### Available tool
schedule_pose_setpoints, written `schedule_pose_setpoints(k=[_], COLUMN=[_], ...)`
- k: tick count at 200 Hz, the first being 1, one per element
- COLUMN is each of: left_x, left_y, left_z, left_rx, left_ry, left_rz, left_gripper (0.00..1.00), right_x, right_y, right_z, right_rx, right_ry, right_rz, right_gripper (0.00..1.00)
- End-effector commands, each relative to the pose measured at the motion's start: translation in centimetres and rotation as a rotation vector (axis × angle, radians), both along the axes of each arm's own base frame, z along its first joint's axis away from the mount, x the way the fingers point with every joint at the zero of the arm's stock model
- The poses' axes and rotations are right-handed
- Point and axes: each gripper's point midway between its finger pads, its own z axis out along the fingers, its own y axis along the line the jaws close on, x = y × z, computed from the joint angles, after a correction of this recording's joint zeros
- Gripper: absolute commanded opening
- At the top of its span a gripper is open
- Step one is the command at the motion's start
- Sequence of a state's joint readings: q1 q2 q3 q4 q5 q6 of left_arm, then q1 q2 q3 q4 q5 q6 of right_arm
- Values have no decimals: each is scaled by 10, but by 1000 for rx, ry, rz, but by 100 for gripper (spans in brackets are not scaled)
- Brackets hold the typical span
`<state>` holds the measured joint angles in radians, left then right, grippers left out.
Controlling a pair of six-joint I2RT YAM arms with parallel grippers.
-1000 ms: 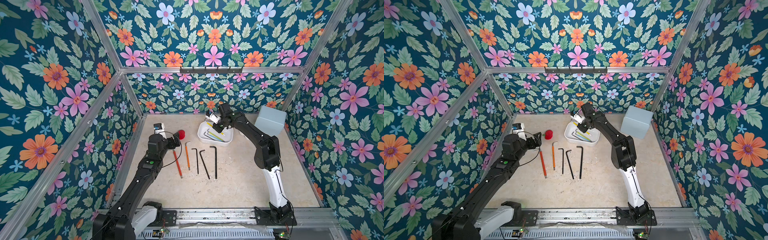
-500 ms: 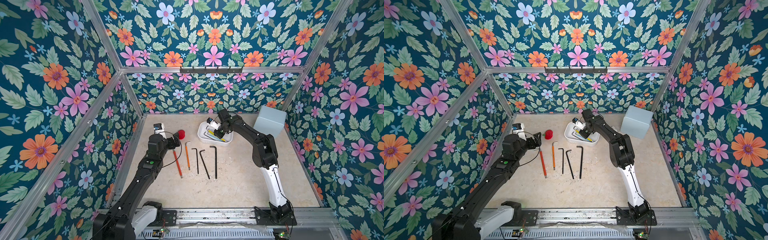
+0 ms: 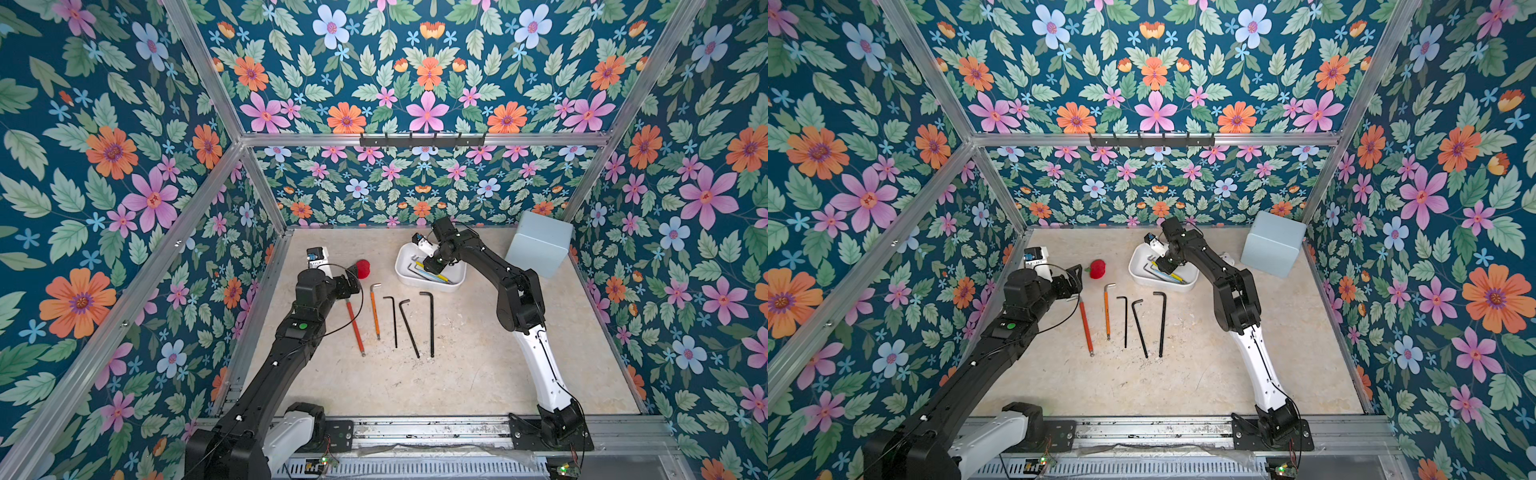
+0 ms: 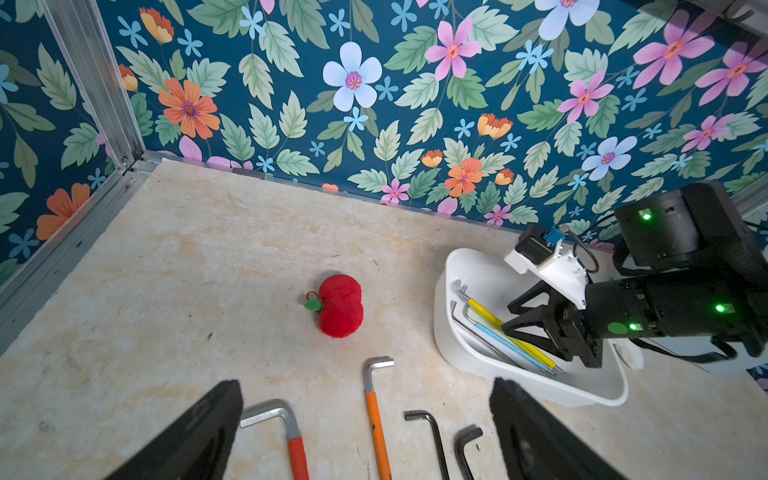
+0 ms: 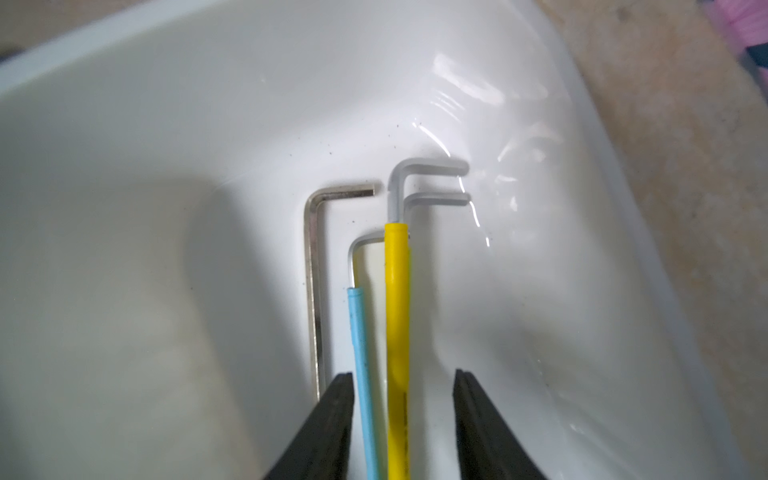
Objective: Put the hex key on the desktop into the storage box
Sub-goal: Place the Allen key in the storage box, then pick up the Allen key from the center of the board.
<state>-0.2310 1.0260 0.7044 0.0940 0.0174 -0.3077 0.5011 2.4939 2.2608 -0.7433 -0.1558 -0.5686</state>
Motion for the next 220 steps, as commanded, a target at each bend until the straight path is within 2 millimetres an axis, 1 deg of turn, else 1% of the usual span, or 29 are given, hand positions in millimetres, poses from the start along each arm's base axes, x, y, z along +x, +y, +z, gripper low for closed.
schedule_pose_setpoints(k=[1, 14, 33, 48, 62, 77, 95, 97, 108, 121, 139, 141, 146, 152, 154, 157, 175, 179, 198, 220], left_x=[2, 2, 2, 2, 1, 2, 2, 2, 3, 3, 3, 3, 3, 3, 3, 3, 3, 3, 4, 3], left_y=[0, 0, 0, 0, -1, -1, -2, -2, -3, -4, -5, -6, -6, -6, -6, -6, -6, -6, -8, -9], left_z=[6, 6, 6, 7, 6, 7, 6, 7, 6, 7, 8, 8, 9, 10, 10, 10, 12, 12, 13, 14], left_rx=[-2, -4, -4, -8, -9, -10, -16, -17, -22, -29, -35, -36, -37, -36, -37, -35, -36, -36, -41, -50], left_ry=[-22, -22, -21, -24, -23, -24, -20, -21, -17, -16, -17, -18, -19, -21, -20, -20, -22, -21, -16, -15], left_rz=[1, 0, 2, 1, 0, -2, -3, -3, -7, -10, -18, -18, -19, -20, -20, -21, -23, -24, -31, -33], left_gripper=[99, 99, 99, 99, 99, 99, 99, 99, 99, 99, 100, 99, 99, 99, 99, 99, 99, 100, 99, 99], right_x=[2, 4, 5, 6, 2, -11, -30, -33, -50, -70, -105, -108, -118, -128, -133, -138, -161, -167, -183, -192], right_y=[2, 3, 6, 5, 1, -3, -14, -15, -22, -30, -39, -40, -42, -43, -45, -46, -49, -51, -51, -45], right_z=[20, 31, 57, 82, 107, 131, 153, 149, 160, 161, 145, 140, 138, 125, 133, 132, 114, 107, 86, 65], right_rx=[29, 47, 100, 157, 217, 274, 306, 300, 318, 333, 344, 341, 347, 347, 368, 379, 409, 403, 369, 347], right_ry=[-23, -44, -70, -102, -123, -143, -197, -195, -221, -205, -136, -125, -111, -73, -77, -66, 23, 47, 119, 183], right_rz=[-22, -37, -67, -126, -192, -256, -359, -372, -442, -514, -597, -606, -622, -647, -654, -663, -735, -750, -795, -807], right_gripper=[49, 52, 54, 54, 56, 57, 60, 60, 61, 61, 61, 61, 61, 61, 61, 61, 61, 61, 61, 61])
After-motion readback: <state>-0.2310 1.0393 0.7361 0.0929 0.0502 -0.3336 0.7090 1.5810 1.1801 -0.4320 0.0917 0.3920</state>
